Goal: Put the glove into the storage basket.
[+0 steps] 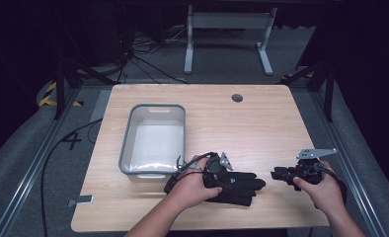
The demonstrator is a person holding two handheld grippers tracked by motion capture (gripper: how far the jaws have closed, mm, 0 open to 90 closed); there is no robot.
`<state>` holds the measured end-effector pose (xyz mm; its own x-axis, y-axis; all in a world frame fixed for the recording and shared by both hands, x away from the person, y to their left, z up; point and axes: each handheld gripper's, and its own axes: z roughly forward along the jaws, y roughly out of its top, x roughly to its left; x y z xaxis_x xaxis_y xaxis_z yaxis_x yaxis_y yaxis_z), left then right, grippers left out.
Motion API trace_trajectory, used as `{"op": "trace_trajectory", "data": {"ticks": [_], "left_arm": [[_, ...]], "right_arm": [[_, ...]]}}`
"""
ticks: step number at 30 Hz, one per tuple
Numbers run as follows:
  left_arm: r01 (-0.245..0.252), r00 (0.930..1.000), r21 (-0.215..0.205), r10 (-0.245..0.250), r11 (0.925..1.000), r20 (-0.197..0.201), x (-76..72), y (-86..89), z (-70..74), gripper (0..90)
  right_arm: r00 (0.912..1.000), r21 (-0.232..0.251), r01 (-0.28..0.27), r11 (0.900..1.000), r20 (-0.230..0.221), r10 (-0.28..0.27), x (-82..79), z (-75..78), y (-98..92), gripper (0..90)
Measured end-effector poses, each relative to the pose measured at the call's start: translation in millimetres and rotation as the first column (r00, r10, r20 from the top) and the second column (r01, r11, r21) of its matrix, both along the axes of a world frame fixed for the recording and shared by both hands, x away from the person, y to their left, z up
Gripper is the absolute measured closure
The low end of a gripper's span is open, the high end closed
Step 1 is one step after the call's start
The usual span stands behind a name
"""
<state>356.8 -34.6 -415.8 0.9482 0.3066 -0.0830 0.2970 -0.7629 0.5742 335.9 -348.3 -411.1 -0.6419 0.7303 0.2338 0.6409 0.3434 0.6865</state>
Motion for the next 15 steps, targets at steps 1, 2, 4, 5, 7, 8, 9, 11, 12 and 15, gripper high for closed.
{"op": "trace_trajectory", "data": {"ticks": [1, 2, 4, 5, 7, 8, 9, 11, 12, 15], "left_arm": [[0.0, 1.0, 0.004, 0.0, 1.0, -0.007, 1.0, -0.9, -2.9, 38.9], [0.0, 1.0, 0.006, 0.0, 1.0, -0.01, 2.3, -1.7, -6.4, 37.7], [-0.003, 0.9999, 0.011, 0.003, 0.9999, -0.017, 3.6, -2.3, -11.4, 35.4], [0.0, 0.9997, 0.011, 0.0, 0.9999, -0.025, 4.6, -2.6, -14.6, 34.8], [-0.002, 0.9995, 0.012, 0.002, 0.9999, -0.032, 4.8, -3.3, -18.6, 32.3], [0.005, 0.9995, 0.013, -0.005, 0.9999, -0.033, 5.5, -3.9, -20.4, 31.1], [0.006, 0.9992, 0.015, -0.005, 0.9999, -0.04, 5.6, -4.4, -21.9, 30.4], [0.01, 0.9986, 0.013, -0.009, 0.9999, -0.053, 6.2, -5.7, -25.5, 27.2], [0.007, 0.9982, 0.017, -0.006, 0.9998, -0.059, 5.9, -6.7, -27.8, 25.1], [0.019, 0.9983, 0.016, -0.019, 0.9997, -0.055, 4.5, -8.9, -31.2, 19.5]], "right_arm": [[1.0, 0.006, 0.005, 1.0, 0.0, -0.005, 0.1, -0.3, -0.3, 68.9], [1.0, 0.008, 0.005, 1.0, 0.0, -0.005, 0.3, -0.5, -0.7, 68.8], [1.0, 0.013, 0.001, 1.0, -0.007, -0.001, 0.6, -0.9, -1.0, 68.5], [1.0, 0.015, 0.0, 1.0, -0.006, 0.0, 0.6, -1.0, -0.9, 68.4], [1.0, 0.011, -0.003, 1.0, -0.005, 0.003, 0.7, -1.5, -0.3, 68.0], [1.0, 0.013, -0.004, 1.0, -0.004, 0.004, 0.8, -1.8, 0.2, 67.8], [1.0, 0.015, -0.004, 1.0, -0.005, 0.004, 0.8, -2.1, 0.7, 67.6], [0.9998, 0.018, -0.017, 1.0, -0.009, 0.017, 0.9, -2.6, 1.8, 67.3], [0.9998, 0.019, -0.015, 1.0, -0.01, 0.015, 0.6, -2.8, 2.5, 67.3], [0.9997, 0.022, -0.02, 1.0, -0.009, 0.021, 0.6, -2.7, 3.5, 66.9]]}}
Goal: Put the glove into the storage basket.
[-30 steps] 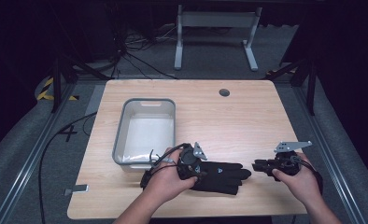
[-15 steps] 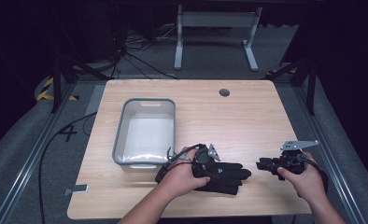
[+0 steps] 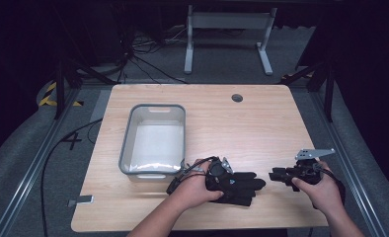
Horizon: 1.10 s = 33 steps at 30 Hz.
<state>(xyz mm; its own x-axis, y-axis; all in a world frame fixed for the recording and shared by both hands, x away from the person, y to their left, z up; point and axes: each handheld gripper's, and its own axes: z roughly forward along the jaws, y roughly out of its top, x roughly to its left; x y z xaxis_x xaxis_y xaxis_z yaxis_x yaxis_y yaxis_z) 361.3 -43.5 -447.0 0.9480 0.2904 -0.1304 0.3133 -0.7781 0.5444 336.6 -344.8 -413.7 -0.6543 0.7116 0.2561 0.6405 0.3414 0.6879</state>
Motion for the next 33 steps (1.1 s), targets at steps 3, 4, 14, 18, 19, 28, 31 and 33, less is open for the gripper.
{"op": "trace_trajectory", "data": {"ticks": [3, 4, 14, 18, 19, 28, 31, 33], "left_arm": [[0.02, 0.9996, 0.015, -0.02, 0.9997, 0.02, -0.9, -1.3, -0.7, 18.5], [0.022, 0.9994, 0.022, -0.023, 0.9995, 0.026, -1.5, -1.6, -0.7, 18.6], [0.014, 0.9982, 0.081, -0.019, 0.9966, 0.057, -8.7, -7.3, 2.6, 29.1], [-0.01, 0.9986, 0.091, 0.006, 0.9958, 0.052, -7.7, -7.7, 5.9, 43.4], [-0.018, 0.9985, 0.09, 0.013, 0.9958, 0.052, -6.6, -6.7, 6.5, 48.4], [-0.082, 0.9965, 0.063, 0.083, 0.9947, -0.01, -4.0, -4.6, 12.6, 64.7], [-0.091, 0.9951, 0.044, 0.093, 0.9948, -0.034, -2.7, -2.9, 18.2, 65.3], [-0.098, 0.9943, 0.027, 0.099, 0.9948, -0.038, -2.9, -0.9, 25.3, 65.3]], "right_arm": [[1.0, 0.006, -0.004, 1.0, 0.002, 0.004, 0.1, 0.4, 0.7, 66.6], [1.0, 0.006, -0.007, 1.0, 0.002, 0.007, 0.1, 0.4, 1.1, 66.6], [0.9999, 0.014, -0.013, 1.0, 0.007, 0.013, -0.5, 2.0, 2.0, 66.9], [0.9998, 0.019, -0.018, 1.0, 0.008, 0.018, -0.9, 2.6, 1.6, 67.2], [0.9998, 0.015, -0.018, 1.0, 0.008, 0.018, -1.0, 2.4, 1.7, 67.3], [0.9999, 0.019, -0.016, 1.0, 0.002, 0.016, 0.5, 1.5, -0.1, 68.1], [0.9999, 0.024, -0.016, 1.0, 0.003, 0.016, 1.0, 2.5, -1.6, 68.2], [0.9999, 0.025, -0.015, 1.0, 0.005, 0.014, 1.3, 2.6, -2.4, 68.3]]}}
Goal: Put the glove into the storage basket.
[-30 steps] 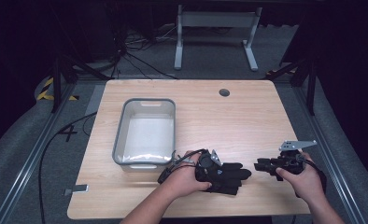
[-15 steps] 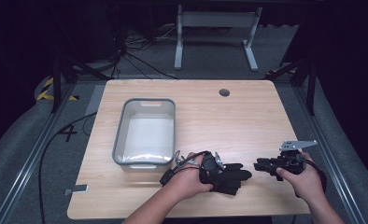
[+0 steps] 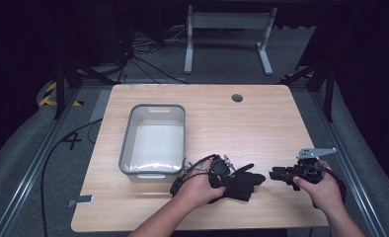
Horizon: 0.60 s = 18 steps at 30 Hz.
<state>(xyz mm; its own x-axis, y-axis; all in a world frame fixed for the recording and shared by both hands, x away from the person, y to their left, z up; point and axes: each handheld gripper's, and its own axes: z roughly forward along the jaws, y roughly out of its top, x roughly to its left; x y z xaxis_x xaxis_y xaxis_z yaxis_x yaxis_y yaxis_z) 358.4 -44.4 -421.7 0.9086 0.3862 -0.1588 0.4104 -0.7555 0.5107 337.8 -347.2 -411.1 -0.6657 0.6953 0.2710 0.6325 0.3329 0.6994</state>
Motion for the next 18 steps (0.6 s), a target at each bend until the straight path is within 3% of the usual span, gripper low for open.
{"op": "trace_trajectory", "data": {"ticks": [5, 7, 18], "left_arm": [[-0.047, 0.9988, -0.051, 0.046, 0.9976, -0.019, 0.5, 9.4, 27.0, 65.3], [-0.059, 0.9983, -0.053, 0.059, 0.9969, -0.006, 2.1, 13.6, 34.8, 65.2], [-0.104, 0.994, -0.107, 0.107, 0.9888, 0.022, 3.1, 29.8, 63.4, 64.8]], "right_arm": [[1.0, 0.001, -0.002, 1.0, 0.0, 0.002, 1.0, 0.1, 0.5, 68.6], [1.0, 0.001, 0.0, 1.0, 0.001, 0.0, 1.4, -0.1, 1.8, 68.6], [0.9999, 0.001, -0.013, 1.0, -0.004, 0.013, 6.4, 0.4, 4.9, 68.7]]}}
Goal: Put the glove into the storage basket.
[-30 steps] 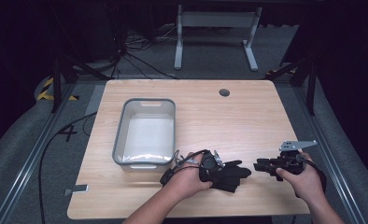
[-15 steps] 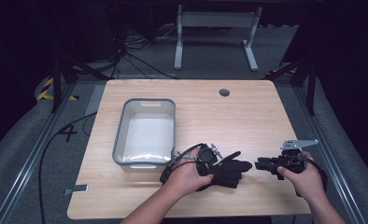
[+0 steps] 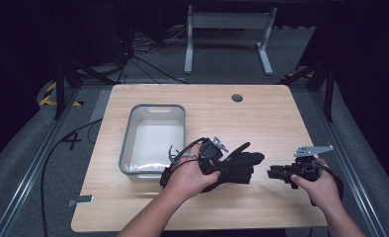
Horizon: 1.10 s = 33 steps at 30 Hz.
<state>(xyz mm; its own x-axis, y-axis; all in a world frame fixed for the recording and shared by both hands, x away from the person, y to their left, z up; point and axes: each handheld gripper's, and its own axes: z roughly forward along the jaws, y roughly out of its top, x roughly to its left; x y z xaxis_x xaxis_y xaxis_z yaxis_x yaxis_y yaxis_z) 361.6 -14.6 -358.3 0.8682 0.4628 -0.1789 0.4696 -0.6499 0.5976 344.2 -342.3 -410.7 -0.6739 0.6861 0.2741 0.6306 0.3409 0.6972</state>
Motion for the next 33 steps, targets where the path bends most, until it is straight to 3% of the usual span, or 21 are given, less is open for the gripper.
{"op": "trace_trajectory", "data": {"ticks": [10, 14, 17, 22, 25, 27, 31, 33], "left_arm": [[-0.054, 0.9984, -0.041, 0.054, 0.9977, 0.014, 3.6, 16.6, 22.7, 64.7], [-0.115, 0.993, -0.064, 0.117, 0.9913, 0.018, 10.9, 33.4, 31.5, 64.7], [-0.144, 0.9894, -0.113, 0.145, 0.9832, 0.005, 15.2, 47.8, 38.8, 64.5], [-0.185, 0.9815, -0.123, 0.19, 0.975, 0.027, 16.0, 62.9, 51.0, 64.3], [-0.222, 0.9732, -0.123, 0.228, 0.9671, 0.03, 19.3, 71.8, 53.9, 64.2], [-0.263, 0.9628, -0.124, 0.268, 0.9569, 0.032, 24.3, 81.0, 53.9, 64.1], [-0.335, 0.9402, -0.112, 0.34, 0.9354, 0.023, 32.8, 96.3, 50.2, 64.0], [-0.377, 0.924, -0.112, 0.382, 0.9192, 0.02, 37.6, 104.8, 47.5, 64.0]], "right_arm": [[1.0, 0.009, -0.001, 1.0, 0.002, 0.001, 0.8, 1.4, 0.2, 68.3], [1.0, 0.013, 0.001, 1.0, 0.001, -0.001, 0.5, 1.2, -0.5, 68.2], [1.0, 0.013, 0.006, 1.0, 0.0, -0.006, 0.7, 0.3, -0.7, 67.6], [1.0, 0.018, 0.009, 1.0, -0.001, -0.009, 1.0, 0.9, -0.1, 67.7], [1.0, 0.018, 0.008, 1.0, -0.003, -0.008, 1.2, -0.2, 1.1, 67.7], [1.0, 0.016, 0.004, 1.0, -0.007, -0.004, 0.9, -0.7, 2.1, 67.6], [1.0, 0.017, 0.003, 1.0, -0.008, -0.003, 0.8, -1.2, 3.0, 67.6], [1.0, 0.019, 0.004, 1.0, -0.009, -0.004, 1.2, -1.5, 2.8, 67.5]]}}
